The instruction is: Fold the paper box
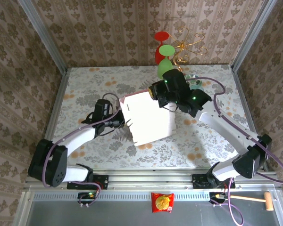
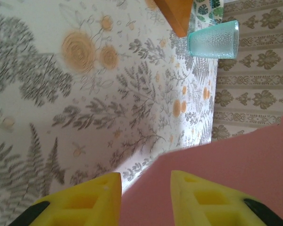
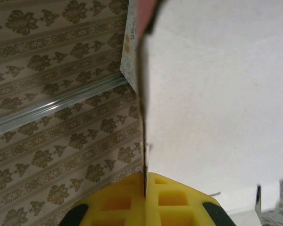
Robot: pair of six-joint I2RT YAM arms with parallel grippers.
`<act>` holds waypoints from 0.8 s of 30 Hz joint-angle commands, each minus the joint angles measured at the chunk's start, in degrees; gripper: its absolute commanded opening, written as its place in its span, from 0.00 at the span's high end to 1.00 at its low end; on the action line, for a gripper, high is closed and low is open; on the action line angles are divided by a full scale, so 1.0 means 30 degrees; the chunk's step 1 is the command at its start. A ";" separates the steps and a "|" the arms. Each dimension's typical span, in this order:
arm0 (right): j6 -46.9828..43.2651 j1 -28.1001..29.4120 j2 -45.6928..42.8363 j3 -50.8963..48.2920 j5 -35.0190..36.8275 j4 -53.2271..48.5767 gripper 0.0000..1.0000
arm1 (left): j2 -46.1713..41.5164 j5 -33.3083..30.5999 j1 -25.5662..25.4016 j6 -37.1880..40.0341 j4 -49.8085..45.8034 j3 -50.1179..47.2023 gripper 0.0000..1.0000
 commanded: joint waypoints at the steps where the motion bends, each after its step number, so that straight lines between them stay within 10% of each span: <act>1: 0.0198 -0.0189 0.0812 -0.0977 0.0532 0.2477 1.00 | -0.2460 -0.0947 0.0501 -0.0394 -0.2770 -0.0302 0.64; 10: -0.0246 -0.0705 0.2141 -0.2370 0.0416 0.5435 1.00 | -0.8866 -0.6338 0.4669 0.0723 -1.2977 0.4108 0.62; 24: 0.0028 -0.0894 0.2571 -0.3223 0.0094 0.6791 1.00 | -0.2577 -0.8127 0.0505 -0.1569 -1.3412 1.1820 0.56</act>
